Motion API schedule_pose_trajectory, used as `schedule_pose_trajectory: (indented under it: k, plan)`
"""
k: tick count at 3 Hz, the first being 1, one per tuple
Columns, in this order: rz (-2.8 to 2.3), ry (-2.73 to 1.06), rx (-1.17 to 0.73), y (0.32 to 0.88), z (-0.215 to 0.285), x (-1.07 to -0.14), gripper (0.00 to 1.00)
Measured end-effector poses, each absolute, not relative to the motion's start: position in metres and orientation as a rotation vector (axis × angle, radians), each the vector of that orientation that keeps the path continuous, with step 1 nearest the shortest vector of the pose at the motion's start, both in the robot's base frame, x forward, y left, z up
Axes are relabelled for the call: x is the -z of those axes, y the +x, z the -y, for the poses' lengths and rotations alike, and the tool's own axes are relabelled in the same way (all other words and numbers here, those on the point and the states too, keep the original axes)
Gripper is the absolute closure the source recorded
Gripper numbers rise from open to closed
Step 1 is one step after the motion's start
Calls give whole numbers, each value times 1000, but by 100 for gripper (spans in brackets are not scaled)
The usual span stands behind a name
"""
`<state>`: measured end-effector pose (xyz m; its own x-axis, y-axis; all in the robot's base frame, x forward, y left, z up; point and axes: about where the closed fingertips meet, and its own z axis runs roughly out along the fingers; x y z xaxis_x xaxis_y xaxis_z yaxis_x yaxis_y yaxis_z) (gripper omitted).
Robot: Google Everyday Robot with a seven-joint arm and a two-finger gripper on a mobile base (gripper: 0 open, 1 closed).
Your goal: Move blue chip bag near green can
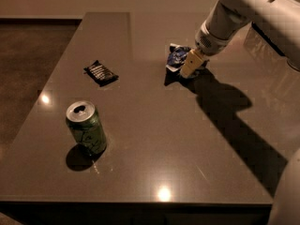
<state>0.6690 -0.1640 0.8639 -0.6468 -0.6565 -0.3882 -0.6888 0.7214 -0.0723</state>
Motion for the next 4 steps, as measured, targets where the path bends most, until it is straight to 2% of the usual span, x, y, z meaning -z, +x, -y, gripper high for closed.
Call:
schedule_pose_trajectory:
  k: [2,3,4]
  plan:
    - [-2490,-1126,-162,643,146,-883,85]
    - [-2382,-1280,-180,611,131,-901,100]
    - [-2232,-1497,-192,570,113,-914,100]
